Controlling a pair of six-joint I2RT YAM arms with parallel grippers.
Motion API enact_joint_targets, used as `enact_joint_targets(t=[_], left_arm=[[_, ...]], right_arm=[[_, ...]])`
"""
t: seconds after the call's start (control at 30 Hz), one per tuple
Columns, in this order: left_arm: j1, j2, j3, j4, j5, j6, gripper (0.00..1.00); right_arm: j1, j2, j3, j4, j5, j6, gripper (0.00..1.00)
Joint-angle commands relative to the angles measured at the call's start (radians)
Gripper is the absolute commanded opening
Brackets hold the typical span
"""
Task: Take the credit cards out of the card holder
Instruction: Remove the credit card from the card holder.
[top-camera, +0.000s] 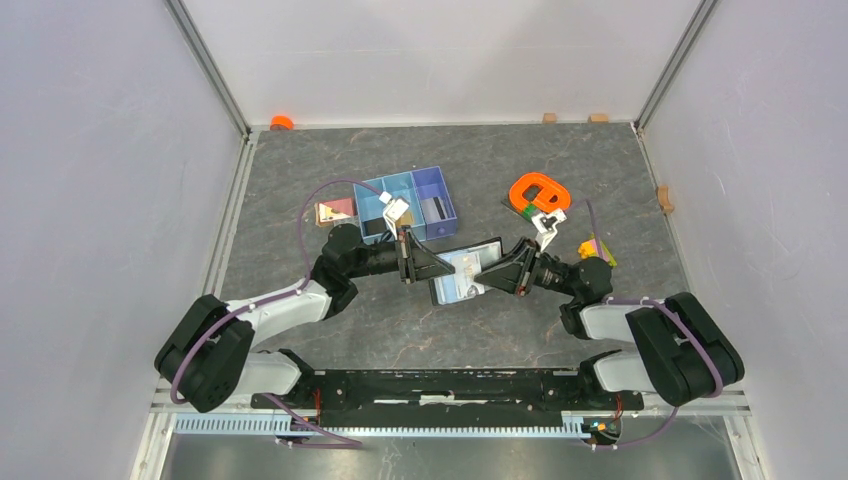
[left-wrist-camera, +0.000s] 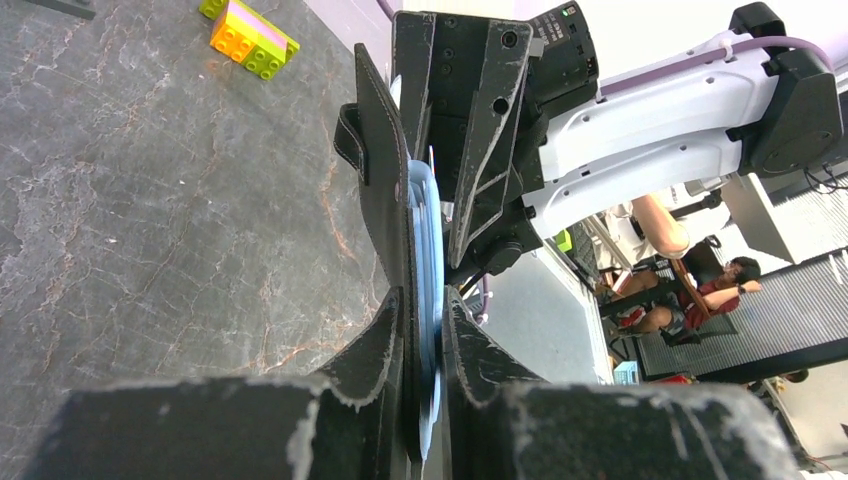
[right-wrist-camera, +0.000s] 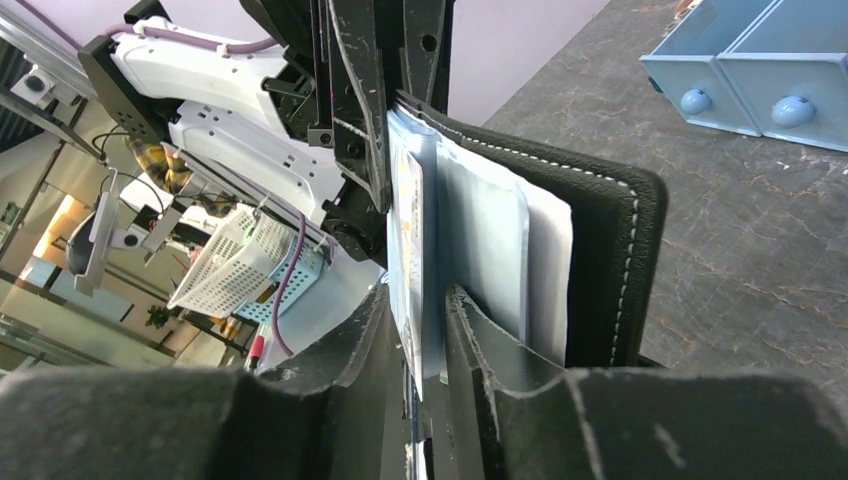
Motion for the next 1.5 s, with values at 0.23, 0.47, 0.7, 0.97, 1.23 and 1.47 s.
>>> enact_joint_targets(t=[0.23, 0.47, 0.7, 0.97, 1.23, 1.47], left_arm=[[0.017, -0.012, 0.000, 0.061, 0.007, -0.037, 0.02], [0.082, -0.075, -0.017, -0.119, -0.105, 0.014, 0.02], [0.132, -0.117, -0.036, -0.177, -0.156, 0.005, 0.02], [0.154, -0.338, -0.022, -0.586, -0.518, 0.115, 0.02], [0.156, -0.598, -0.059, -0.763, -0.818, 0.117, 0.02], [0.156, -0.844, -0.114, -0.830, -0.984, 0.099, 0.02]], right_arm=[[0.024, -0.030, 0.027, -0.001, 0.004, -0.077, 0.00], [-0.123, -0.065, -0.033, -0.074, 0.049, -0.090, 0.00], [-0.231, -0.078, -0.075, -0.098, 0.084, -0.090, 0.00], [-0.242, -0.174, 0.025, -0.522, 0.190, -0.363, 0.00], [-0.119, -0.155, 0.283, -0.970, 0.446, -0.620, 0.00], [0.021, 0.088, 0.581, -1.151, 0.561, -0.687, 0.00]])
